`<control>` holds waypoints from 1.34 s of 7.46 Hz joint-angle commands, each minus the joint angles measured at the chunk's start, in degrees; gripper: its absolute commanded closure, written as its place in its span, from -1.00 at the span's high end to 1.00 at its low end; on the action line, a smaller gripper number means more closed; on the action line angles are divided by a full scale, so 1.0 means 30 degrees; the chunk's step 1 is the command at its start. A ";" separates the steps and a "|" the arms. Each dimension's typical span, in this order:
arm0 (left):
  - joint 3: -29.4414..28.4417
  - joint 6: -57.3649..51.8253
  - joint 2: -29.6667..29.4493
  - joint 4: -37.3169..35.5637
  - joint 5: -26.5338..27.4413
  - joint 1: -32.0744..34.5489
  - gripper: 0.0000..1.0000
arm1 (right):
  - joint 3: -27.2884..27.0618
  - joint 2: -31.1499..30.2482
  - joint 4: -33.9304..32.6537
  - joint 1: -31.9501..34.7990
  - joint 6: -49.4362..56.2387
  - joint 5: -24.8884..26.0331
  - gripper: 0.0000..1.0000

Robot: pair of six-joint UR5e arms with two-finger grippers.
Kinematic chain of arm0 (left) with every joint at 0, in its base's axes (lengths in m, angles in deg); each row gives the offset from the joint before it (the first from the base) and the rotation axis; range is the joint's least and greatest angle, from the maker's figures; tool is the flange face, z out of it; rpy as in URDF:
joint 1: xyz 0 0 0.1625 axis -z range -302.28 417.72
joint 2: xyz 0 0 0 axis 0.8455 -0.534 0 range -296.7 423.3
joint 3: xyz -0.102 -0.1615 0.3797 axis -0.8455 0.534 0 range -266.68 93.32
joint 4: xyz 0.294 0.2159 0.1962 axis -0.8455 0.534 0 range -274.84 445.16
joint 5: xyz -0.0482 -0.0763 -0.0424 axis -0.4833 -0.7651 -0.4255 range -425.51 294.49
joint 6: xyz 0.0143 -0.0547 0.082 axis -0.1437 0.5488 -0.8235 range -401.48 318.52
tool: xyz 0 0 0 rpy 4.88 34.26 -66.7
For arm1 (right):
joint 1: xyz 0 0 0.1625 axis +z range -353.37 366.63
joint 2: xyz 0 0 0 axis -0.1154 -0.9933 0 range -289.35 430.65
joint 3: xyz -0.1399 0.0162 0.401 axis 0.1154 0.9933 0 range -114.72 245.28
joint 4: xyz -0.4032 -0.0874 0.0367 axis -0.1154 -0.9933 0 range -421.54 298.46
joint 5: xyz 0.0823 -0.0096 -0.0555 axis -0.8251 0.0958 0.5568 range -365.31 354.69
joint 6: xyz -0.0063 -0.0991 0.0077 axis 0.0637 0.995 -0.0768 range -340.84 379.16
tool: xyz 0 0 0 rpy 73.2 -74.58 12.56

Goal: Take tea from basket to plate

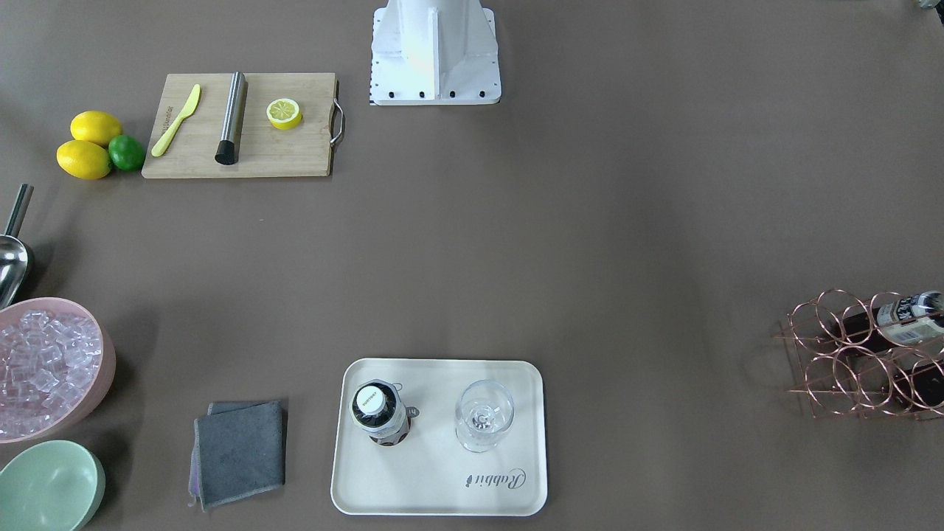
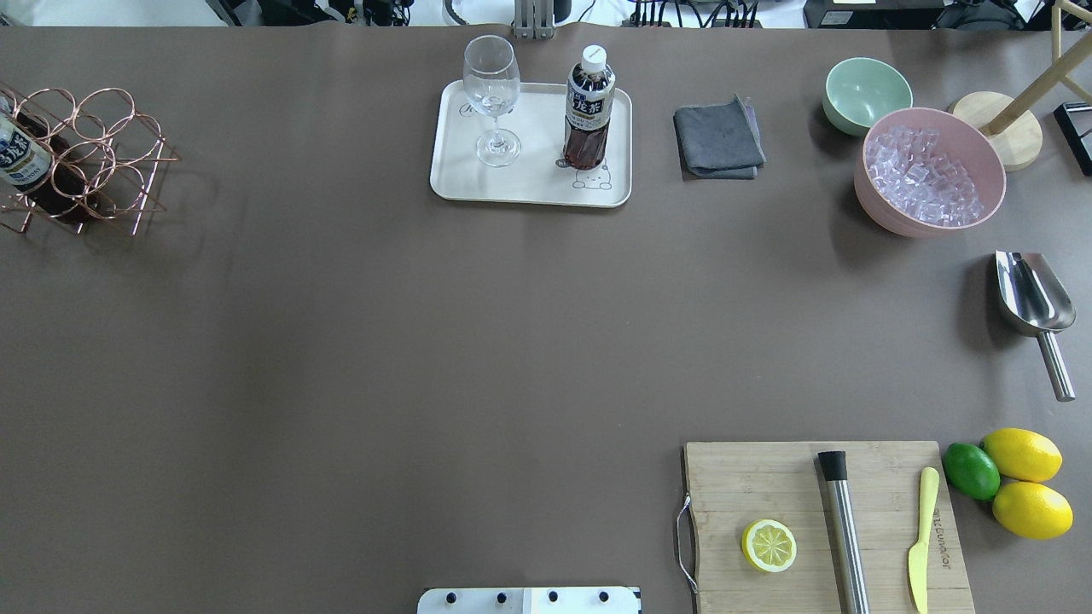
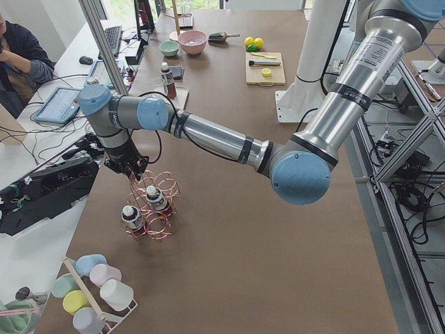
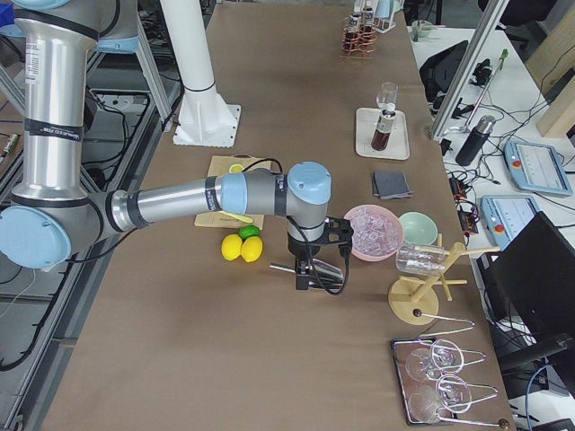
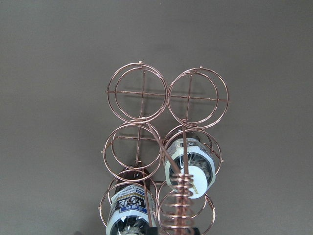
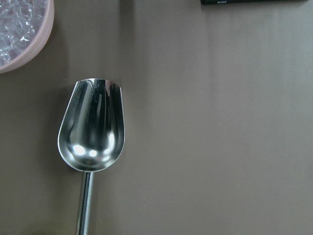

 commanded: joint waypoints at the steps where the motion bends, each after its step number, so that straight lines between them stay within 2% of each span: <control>1: 0.0911 0.0111 0.0552 -0.0070 0.0030 -0.0001 -1.00 | 0.2133 0.1641 -0.3094 -0.0021 0.0200 -0.3229 1.00; 2: 0.0942 0.0169 0.0552 -0.0070 0.0030 -0.0001 -0.67 | 0.2257 0.1466 -0.3093 -0.0020 0.0200 -0.3153 1.00; 3: 0.0942 0.0199 0.0552 -0.0099 0.0030 -0.0001 0.62 | 0.2316 0.0913 -0.3064 0.0009 0.0113 -0.3210 1.00; 4: 0.1029 0.0228 0.0581 -0.0128 0.0030 -0.0001 0.96 | 0.2230 0.0502 -0.2571 0.0009 0.0025 -0.3298 1.00; 6: 0.1262 0.0693 0.0552 -0.0506 0.0030 0.0087 0.96 | 0.1820 -0.0204 -0.2274 0.0097 0.0054 -0.3444 1.00; 7: 0.1786 0.2176 0.0581 -0.0828 0.0001 0.0609 0.96 | 0.1616 -0.0641 -0.2244 0.0445 0.0112 -0.3822 1.00; 8: 0.2459 0.3409 0.0726 -0.2137 -0.0028 0.0934 0.96 | 0.1759 -0.0819 -0.1751 0.0594 0.0141 -0.3826 1.00; 9: 0.4003 0.5220 0.1453 -0.3600 -0.0058 0.1169 0.96 | 0.1934 -0.0937 -0.1427 0.0595 0.0084 -0.3797 1.00; 10: 0.5758 0.8138 0.2649 -0.3847 -0.0087 0.1345 0.96 | 0.2052 -0.0909 -0.1423 0.0595 0.0054 -0.3797 1.00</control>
